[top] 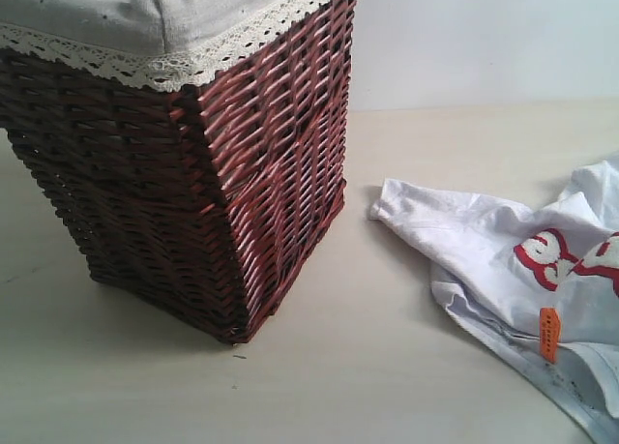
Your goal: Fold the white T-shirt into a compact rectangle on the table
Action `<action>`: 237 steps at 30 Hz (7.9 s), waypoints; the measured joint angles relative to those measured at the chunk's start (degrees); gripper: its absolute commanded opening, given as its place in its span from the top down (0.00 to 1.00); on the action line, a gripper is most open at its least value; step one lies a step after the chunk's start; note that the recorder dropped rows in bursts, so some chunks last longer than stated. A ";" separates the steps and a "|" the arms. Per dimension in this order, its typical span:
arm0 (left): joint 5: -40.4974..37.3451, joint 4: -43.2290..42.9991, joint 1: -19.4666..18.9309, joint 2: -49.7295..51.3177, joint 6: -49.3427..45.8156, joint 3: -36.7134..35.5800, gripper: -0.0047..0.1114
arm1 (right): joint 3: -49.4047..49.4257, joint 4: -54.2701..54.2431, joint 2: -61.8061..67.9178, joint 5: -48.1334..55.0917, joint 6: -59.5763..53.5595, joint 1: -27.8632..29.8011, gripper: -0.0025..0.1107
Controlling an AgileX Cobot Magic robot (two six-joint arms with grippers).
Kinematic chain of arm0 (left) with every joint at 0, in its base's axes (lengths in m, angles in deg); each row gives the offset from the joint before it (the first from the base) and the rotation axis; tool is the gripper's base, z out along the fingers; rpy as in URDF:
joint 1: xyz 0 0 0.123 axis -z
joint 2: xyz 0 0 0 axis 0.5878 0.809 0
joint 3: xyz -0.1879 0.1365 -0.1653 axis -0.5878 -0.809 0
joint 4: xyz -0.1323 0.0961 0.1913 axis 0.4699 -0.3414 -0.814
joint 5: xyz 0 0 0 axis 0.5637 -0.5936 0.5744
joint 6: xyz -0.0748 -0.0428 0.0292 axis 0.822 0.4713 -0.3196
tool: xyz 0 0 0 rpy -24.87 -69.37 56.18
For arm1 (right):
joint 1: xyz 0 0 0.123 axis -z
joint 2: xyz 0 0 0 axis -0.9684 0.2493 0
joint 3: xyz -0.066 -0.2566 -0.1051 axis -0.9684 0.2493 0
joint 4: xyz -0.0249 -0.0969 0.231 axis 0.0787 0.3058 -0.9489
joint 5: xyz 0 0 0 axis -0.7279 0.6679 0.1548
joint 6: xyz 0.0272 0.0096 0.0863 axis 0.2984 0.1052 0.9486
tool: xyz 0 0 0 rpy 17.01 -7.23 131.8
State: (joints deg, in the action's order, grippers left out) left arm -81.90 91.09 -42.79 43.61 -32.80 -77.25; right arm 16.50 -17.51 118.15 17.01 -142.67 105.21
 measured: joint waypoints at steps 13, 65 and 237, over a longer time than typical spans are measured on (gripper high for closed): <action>0.00 0.00 0.00 0.00 0.00 0.00 0.96 | 0.09 -13.89 0.25 -7.83 -3.60 0.00 0.49; 0.00 0.00 0.00 0.00 0.00 0.00 0.96 | 8.97 -57.36 15.90 -18.55 -23.84 -44.95 0.74; 0.00 0.00 0.00 0.00 0.00 0.00 0.96 | 2.42 -68.57 -3.90 -3.28 -27.03 -47.79 0.88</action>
State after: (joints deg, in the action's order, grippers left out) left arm -81.90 91.09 -42.79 43.61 -32.80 -77.25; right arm 18.92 -86.08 114.25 13.73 -169.70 57.42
